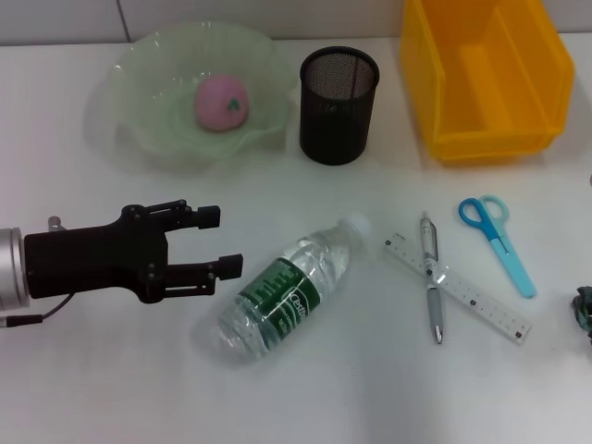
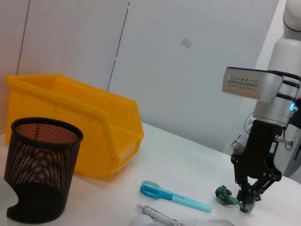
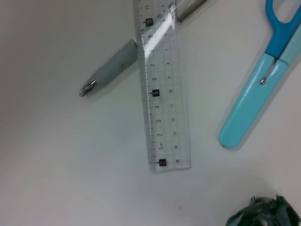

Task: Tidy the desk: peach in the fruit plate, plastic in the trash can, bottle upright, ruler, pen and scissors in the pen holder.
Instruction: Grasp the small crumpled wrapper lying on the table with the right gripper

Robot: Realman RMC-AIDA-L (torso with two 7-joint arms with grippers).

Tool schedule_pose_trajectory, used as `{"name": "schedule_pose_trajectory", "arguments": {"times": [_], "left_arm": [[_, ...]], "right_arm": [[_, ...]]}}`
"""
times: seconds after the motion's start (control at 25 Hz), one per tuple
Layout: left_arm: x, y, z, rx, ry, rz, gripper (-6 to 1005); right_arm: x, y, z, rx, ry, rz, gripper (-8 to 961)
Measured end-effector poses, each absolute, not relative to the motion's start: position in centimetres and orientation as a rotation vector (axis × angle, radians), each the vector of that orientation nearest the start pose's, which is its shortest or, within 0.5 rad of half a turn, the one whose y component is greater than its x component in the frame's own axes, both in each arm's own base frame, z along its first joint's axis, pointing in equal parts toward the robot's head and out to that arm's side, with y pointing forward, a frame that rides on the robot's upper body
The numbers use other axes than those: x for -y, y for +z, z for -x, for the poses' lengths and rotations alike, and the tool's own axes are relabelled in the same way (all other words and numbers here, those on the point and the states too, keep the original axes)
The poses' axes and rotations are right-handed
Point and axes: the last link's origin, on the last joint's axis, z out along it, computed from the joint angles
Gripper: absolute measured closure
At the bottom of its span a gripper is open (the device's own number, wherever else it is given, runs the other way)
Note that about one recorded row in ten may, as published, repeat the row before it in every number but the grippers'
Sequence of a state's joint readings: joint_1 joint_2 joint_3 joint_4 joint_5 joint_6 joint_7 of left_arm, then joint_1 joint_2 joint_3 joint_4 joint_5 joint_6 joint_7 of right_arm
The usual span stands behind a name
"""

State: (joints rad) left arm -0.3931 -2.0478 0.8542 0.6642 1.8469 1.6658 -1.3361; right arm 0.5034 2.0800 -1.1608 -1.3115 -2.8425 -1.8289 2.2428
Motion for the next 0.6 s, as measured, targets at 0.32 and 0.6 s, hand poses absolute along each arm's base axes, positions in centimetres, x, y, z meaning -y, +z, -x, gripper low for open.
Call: {"name": "schedule_pose_trajectory", "arguments": {"times": [0.32, 0.6], "left_arm": [[-28.5, 0.2, 27.9, 0.624, -0.803, 2.797, 197], [-28.5, 0.2, 27.9, 0.621, -0.802, 2.798, 201]], "right_arm": [[-30.5, 5.6, -26.6, -1.052, -0.846, 2.612, 892], [-30.7, 6.8, -26.5, -1.05, -0.789, 2.596, 891]]}}
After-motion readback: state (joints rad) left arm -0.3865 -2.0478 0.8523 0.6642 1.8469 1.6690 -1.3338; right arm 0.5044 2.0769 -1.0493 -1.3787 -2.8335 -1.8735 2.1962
